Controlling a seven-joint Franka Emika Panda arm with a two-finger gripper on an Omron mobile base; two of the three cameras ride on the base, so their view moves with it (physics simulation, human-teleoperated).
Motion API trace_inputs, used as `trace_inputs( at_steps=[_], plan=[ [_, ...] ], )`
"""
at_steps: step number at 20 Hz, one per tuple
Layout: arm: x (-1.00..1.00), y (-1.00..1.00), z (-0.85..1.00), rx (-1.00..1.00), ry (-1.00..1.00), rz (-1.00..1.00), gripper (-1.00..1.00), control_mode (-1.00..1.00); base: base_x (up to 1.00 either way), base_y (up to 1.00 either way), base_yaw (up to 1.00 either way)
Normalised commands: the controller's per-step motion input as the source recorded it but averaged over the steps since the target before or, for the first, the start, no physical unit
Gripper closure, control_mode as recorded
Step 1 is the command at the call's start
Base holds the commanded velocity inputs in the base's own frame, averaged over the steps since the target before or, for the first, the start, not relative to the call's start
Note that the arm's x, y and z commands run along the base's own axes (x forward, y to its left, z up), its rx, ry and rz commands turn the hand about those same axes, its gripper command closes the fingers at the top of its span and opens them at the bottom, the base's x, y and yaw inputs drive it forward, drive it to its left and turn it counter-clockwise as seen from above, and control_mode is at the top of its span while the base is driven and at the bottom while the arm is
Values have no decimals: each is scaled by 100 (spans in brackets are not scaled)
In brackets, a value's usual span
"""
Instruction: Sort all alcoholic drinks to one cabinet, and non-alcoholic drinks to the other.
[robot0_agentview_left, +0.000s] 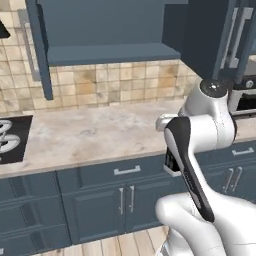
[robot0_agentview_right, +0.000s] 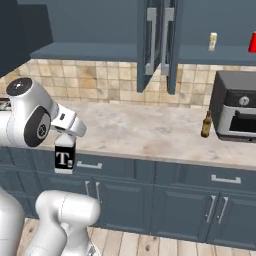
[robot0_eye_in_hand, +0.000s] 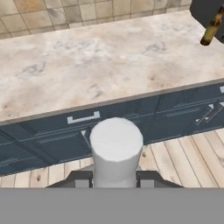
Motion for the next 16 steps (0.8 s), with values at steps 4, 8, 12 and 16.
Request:
trace_inputs(
  at_steps=[4,8,12,16],
  plan=[
    [0,0,0,0,0,0,100,100,43,63,-2],
    [0,0,0,0,0,0,100,100,67,59,-3],
    [0,0,0,0,0,0,100,100,84,36,-3],
    [0,0,0,0,0,0,100,100,83,40,-3]
  ],
)
